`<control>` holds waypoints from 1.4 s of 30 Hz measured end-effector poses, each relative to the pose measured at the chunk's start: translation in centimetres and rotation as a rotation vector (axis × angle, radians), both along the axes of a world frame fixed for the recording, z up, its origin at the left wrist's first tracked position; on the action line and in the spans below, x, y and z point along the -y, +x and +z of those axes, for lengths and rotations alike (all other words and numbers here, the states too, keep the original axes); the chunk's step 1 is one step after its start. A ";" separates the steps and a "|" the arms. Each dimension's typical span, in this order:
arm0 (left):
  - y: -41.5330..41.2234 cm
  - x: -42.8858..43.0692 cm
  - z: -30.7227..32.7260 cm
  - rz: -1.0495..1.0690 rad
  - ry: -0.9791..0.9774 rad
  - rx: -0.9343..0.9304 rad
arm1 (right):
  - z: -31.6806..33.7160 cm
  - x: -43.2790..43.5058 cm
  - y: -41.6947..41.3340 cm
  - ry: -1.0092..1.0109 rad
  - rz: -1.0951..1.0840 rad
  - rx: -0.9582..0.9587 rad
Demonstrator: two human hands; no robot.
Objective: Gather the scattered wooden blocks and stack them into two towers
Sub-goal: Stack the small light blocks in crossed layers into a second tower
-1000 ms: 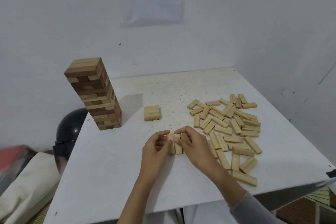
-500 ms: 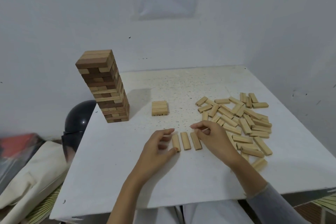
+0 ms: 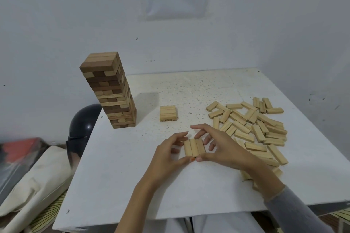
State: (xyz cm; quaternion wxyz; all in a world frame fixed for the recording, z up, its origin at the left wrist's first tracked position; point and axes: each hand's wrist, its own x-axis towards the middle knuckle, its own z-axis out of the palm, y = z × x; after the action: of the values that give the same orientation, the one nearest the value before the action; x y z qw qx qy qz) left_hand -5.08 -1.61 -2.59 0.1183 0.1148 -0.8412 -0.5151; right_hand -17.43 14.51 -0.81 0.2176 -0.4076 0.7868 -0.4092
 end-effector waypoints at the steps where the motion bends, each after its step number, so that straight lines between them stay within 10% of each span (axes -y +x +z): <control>1: 0.0 0.1 0.0 -0.007 -0.002 0.000 | -0.1 0.1 0.0 -0.011 -0.004 -0.006; 42: -2.7 3.7 1.2 0.187 0.143 -0.187 | 0.8 5.7 -3.9 -0.124 0.013 -0.117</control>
State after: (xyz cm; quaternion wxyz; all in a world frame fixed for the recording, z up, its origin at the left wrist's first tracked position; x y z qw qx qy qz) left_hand -7.76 -5.32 -1.44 0.2350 0.1526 -0.7733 -0.5688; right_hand -21.34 8.86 -0.06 0.1484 -0.4485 0.7687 -0.4312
